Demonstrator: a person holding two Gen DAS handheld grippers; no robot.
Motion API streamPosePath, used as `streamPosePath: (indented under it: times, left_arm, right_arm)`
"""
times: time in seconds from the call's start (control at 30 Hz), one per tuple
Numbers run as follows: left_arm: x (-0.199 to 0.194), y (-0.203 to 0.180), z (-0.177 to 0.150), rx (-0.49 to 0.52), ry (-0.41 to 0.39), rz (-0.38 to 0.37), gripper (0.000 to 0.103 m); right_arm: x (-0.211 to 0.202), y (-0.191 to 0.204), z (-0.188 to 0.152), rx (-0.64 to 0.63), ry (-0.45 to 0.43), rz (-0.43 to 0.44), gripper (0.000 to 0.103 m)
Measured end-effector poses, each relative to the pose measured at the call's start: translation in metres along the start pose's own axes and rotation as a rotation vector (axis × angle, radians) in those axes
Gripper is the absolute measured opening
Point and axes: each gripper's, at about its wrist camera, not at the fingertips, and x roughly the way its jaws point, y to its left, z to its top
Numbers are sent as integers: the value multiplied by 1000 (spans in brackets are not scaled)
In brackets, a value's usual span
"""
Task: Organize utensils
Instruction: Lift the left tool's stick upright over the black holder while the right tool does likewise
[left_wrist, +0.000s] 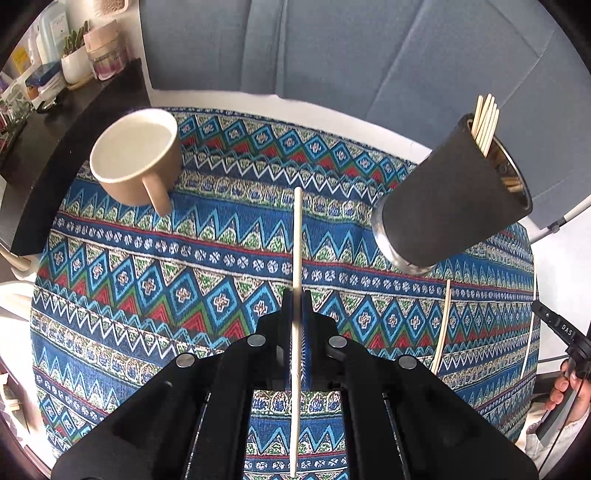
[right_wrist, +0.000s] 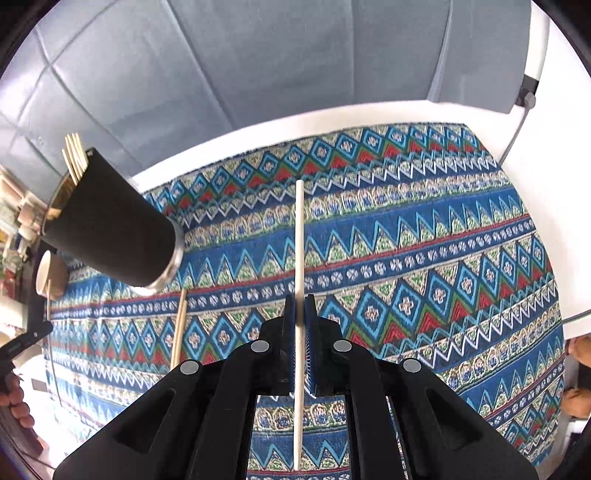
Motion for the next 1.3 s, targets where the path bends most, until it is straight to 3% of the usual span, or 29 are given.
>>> streamPosePath:
  times: [0.3,0.8,1.0,1.17,1.3]
  left_arm:
    - [-35,-36,49,73,-128,5,5]
    - [-67,-88,102,132,-243,-71,5]
    - [-70,-115,118,174,-273,-109,5]
    - [-74,-132,126,200,-320,-177,5]
    - [-72,-141,133,204,-355,-231,5]
  right_arm:
    - [-33,23,43,4,-116,59,5]
    - [-62,80,93,-59,-239,129,5]
    - [-65,108,110,-103,-310,268,5]
    - [-73,128,118,-133,-437,412,5]
    - [-72,144,121,-171,-509,480,5]
